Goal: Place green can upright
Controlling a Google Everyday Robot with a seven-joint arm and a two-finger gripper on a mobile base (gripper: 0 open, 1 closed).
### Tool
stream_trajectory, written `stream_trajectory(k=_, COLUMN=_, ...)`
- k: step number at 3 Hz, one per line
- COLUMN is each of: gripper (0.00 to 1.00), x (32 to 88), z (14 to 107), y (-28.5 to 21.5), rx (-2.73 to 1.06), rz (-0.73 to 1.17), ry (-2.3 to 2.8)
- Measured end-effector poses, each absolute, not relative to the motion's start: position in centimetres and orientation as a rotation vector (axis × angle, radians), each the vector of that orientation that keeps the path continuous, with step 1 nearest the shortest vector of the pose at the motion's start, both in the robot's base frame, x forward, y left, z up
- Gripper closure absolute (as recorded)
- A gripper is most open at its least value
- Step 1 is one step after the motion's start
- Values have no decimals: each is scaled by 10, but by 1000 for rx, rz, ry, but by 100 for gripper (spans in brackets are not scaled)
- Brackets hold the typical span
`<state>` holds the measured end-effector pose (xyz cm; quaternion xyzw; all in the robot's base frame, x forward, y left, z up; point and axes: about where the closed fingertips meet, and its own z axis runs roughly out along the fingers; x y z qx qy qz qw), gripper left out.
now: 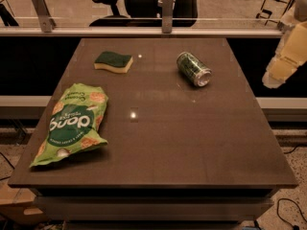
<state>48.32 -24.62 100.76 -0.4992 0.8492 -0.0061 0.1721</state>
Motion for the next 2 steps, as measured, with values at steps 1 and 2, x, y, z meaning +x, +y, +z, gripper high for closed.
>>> stream_trajectory(k=1, gripper=0, x=504, z=1017, y=-259, rx=-1195, rz=57, ry=2512)
stream_trajectory(k=2, gripper=0, x=512, z=1023, y=-259, rx=-1134, rz=48, ry=2499)
